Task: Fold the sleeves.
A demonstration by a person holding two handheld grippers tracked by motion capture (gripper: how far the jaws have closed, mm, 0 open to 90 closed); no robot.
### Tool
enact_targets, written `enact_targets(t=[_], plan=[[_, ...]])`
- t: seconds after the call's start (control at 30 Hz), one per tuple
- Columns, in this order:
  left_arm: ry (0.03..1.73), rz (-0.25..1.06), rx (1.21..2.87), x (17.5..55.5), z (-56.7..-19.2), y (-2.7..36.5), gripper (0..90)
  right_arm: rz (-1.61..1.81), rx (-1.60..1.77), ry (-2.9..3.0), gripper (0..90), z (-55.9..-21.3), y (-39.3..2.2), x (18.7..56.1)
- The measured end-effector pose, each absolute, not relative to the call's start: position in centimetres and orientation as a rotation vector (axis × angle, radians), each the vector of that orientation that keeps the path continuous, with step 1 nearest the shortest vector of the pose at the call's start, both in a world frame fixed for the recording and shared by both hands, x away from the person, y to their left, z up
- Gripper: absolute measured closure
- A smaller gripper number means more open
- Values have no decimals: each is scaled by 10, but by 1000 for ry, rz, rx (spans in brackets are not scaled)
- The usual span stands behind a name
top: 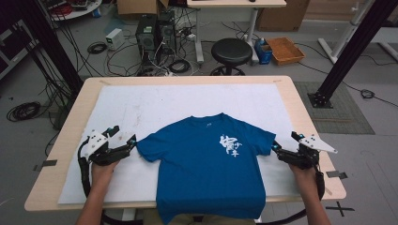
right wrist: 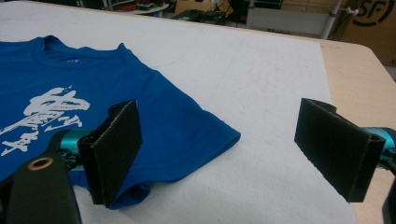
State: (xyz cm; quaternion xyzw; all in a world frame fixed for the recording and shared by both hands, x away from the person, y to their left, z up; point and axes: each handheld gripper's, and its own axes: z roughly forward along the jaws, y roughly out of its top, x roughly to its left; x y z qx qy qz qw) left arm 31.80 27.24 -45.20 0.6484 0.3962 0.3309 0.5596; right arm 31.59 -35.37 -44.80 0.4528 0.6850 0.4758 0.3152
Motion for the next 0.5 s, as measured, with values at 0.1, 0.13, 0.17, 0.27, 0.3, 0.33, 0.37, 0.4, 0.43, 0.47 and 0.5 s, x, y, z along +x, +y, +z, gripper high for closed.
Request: enact_targets(t=[0.1,0.13,0.17,0.27,0.3,0.33,0.37,0.4,0.43,0.47,0.5], plan=[[931,784,1531,318,-452,272,209,1254,1197,1805,143,-448,-354,316],[931,784,1532,318,-452,272,209,1253,1198,1805,143,-448,-354,316],[931,782,1532,318,-452,272,209,1254,1199,1805,143,-448,-353,316],[933,782,1531,318,-452,272,209,1255,1194,1801,143,-448,-354,316],[935,783,1533,318,-452,272,209,1256,1194,1800,143,-448,-354,316],[934,782,1537,318,-452,272,209,1256,1195,1799,143,-448,-354,316],[934,782,1537,318,-452,272,209,1257,1196,1799,143,-448,-354,316],[937,782,1536,318,-452,272,209,1257,1202,1797,143,-448,-354,316],[938,782,1536,318,-452,272,209,1257,1204,1797,143,-448,-354,316],[940,783,1538,318,-452,272,209,1257,1206,1796,143,-448,-355,317],[942,783,1537,318,-452,271,209,1256,1214,1794,143,-448,-355,317]])
